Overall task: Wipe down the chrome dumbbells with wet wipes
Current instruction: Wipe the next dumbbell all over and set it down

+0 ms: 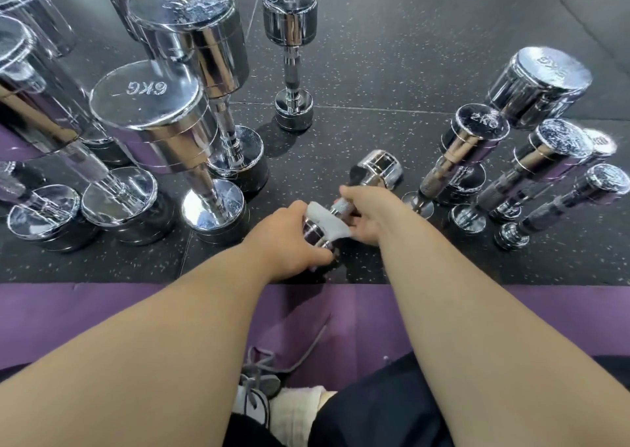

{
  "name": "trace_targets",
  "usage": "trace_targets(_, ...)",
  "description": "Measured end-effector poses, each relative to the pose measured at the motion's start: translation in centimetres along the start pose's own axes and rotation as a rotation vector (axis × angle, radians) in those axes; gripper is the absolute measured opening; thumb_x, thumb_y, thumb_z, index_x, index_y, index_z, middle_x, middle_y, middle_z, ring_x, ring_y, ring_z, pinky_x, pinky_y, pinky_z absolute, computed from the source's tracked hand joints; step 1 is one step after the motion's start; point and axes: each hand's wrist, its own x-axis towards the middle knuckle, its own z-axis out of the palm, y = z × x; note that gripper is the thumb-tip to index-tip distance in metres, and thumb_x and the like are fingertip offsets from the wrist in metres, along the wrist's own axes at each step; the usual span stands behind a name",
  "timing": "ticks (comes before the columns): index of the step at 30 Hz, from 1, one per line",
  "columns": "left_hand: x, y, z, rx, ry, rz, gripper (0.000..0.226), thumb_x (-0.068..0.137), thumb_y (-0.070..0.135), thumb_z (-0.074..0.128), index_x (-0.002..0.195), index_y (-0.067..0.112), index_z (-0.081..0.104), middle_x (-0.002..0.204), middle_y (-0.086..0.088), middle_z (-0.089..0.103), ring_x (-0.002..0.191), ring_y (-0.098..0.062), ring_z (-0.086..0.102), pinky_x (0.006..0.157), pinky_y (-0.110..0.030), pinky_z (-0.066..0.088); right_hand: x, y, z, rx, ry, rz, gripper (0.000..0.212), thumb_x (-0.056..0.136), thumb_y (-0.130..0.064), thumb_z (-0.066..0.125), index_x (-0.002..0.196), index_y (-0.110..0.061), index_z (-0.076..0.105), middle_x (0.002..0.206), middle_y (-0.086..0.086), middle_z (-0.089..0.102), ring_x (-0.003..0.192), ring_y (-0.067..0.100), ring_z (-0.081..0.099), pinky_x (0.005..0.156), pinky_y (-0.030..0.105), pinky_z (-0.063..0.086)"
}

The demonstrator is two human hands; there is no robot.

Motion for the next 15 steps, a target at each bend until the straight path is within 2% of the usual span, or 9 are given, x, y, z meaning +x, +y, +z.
trace_targets(2,0.2,0.1,0.2,0.017,0.009,-0.002,0.051,0.062,0.044,0.080,0.096,0.024,0.048,0.094,0.004,0.062,0.090,-0.020,0.059,0.072,-0.034,0.047,0.6,-0.1,-0.2,-0.010,0.009,0.040,0.012,0.100,-0.011,0.053,0.091,-0.004,0.051,0.081,0.010,0.055,0.073,0.023,0.057,0.083,0.042,0.054)
trace_targets(4,0.0,0.3,0.0,-0.035,0.032,-0.023,0.048,0.067,0.052,0.078,0.092,0.025,0.047,0.088,0.006,0.059,0.086,-0.018,0.057,0.067,-0.033,0.042,0.8,-0.4,-0.1,-0.121,0.002,0.019,0.014,0.101,-0.011,0.051,0.088,-0.005,0.049,0.080,0.009,0.053,0.071,0.022,0.055,0.089,0.042,0.054)
trace_targets(6,-0.1,0.4,-0.5,-0.143,0.081,-0.067,0.040,0.079,0.059,0.067,0.086,0.025,0.046,0.086,0.006,0.057,0.083,-0.018,0.055,0.067,-0.033,0.038,0.5,-0.5,0.4,-0.205,-0.013,0.002,0.018,0.102,-0.012,0.049,0.085,-0.006,0.049,0.076,0.008,0.052,0.066,0.019,0.054,0.076,0.034,0.057)
trace_targets(8,0.1,0.3,-0.6,-0.209,0.119,-0.117,0.032,0.095,0.051,0.048,0.089,0.020,0.049,0.100,-0.003,0.063,0.094,-0.024,0.056,0.074,-0.033,0.036,0.2,0.3,0.6,-0.243,-0.044,0.012,0.011,0.100,-0.011,0.051,0.091,-0.006,0.055,0.080,0.009,0.059,0.068,0.019,0.059,0.069,0.031,0.058)
trace_targets(10,0.3,0.2,-0.9,-0.252,0.161,-0.164,0.032,0.103,0.041,0.033,0.104,0.017,0.055,0.120,-0.011,0.062,0.108,-0.027,0.053,0.080,-0.030,0.032,-0.2,1.5,0.9,-0.264,-0.077,-0.008,0.011,0.097,-0.009,0.051,0.101,-0.008,0.062,0.095,0.010,0.069,0.074,0.017,0.062,0.072,0.029,0.057)
trace_targets(12,-0.1,0.1,-1.3,-0.289,0.190,-0.209,0.038,0.105,0.034,0.028,0.123,0.015,0.057,0.130,-0.012,0.058,0.117,-0.029,0.050,0.085,-0.030,0.032,-0.2,2.9,1.0,-0.283,-0.097,-0.026,0.014,0.097,-0.017,0.053,0.104,-0.013,0.065,0.103,0.008,0.069,0.081,0.017,0.062,0.071,0.026,0.051)
trace_targets(14,-0.2,-0.2,-1.3,-0.355,0.221,-0.236,0.036,0.104,0.029,0.033,0.122,0.016,0.061,0.122,-0.010,0.061,0.106,-0.027,0.051,0.083,-0.030,0.034,-0.2,3.9,1.1,-0.199,-0.089,-0.048,0.026,0.097,-0.024,0.052,0.114,-0.009,0.066,0.101,0.010,0.068,0.086,0.019,0.060,0.069,0.025,0.046)
trace_targets(15,-0.3,-0.4,-1.3,-0.407,0.241,-0.247,0.032,0.102,0.028,0.037,0.109,0.018,0.066,0.109,-0.009,0.065,0.097,-0.027,0.051,0.079,-0.030,0.036,-0.1,4.1,1.1,-0.123,-0.087,-0.052,0.032,0.097,-0.025,0.052,0.120,-0.007,0.065,0.096,0.012,0.070,0.083,0.019,0.060,0.067,0.025,0.047)
